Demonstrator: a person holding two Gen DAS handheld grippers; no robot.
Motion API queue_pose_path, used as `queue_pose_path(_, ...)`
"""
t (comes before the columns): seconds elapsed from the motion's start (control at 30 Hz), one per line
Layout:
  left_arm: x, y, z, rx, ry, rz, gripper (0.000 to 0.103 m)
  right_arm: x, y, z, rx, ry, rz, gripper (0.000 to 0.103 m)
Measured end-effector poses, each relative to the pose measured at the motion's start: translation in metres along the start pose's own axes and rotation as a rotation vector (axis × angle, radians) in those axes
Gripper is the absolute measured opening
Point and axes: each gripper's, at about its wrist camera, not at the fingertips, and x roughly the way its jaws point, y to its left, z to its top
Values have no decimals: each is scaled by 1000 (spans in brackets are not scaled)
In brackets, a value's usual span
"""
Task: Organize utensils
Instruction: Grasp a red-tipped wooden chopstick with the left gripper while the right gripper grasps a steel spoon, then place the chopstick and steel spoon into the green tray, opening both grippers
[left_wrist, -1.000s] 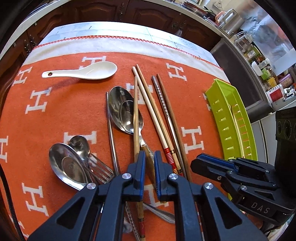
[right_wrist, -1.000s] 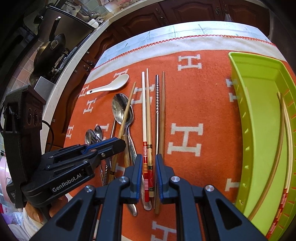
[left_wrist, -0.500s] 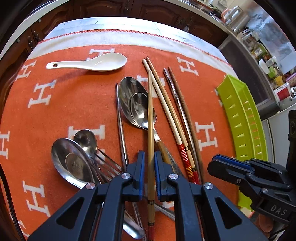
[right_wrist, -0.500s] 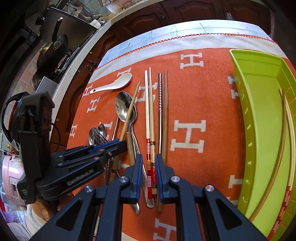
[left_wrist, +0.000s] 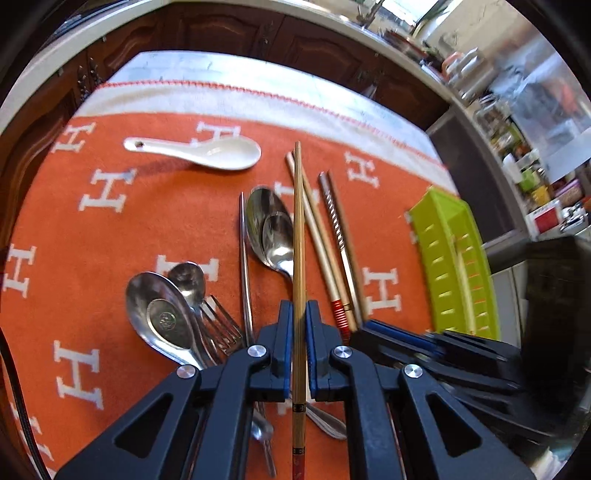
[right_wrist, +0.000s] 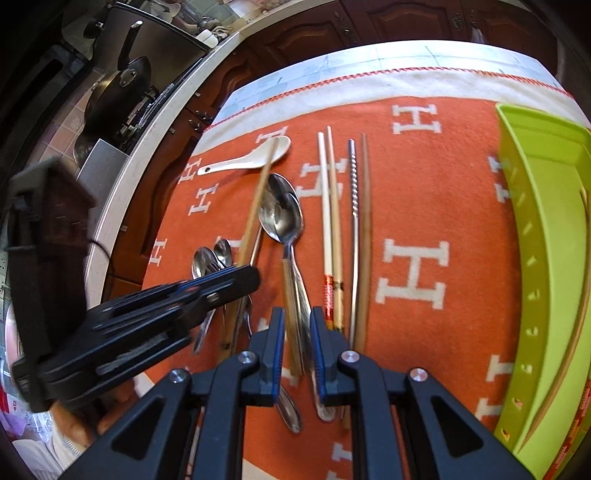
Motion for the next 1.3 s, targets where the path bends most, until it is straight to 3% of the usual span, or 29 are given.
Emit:
queue_pose_path(0.2, -24, 10, -1, -26, -28, -31, 4, 16, 12, 12, -48, -5, -31, 14)
queue_pose_path(0.33, -27, 16, 0, -49, -33, -33, 4, 25, 22, 14, -95, 3, -65, 20)
queue_pose_path(0.63, -32, 29, -3, -71, -38, -42, 4, 40, 33, 12, -177, -11, -195, 17)
queue_pose_path(0.87, -31, 31, -6, -80, -29, -45, 4, 37, 31, 11, -172, -35, -198, 7)
queue_pose_path(1.3, -49, 11, -8, -50, -52, -66, 4, -25, 27, 2, -114, -162, -80, 7)
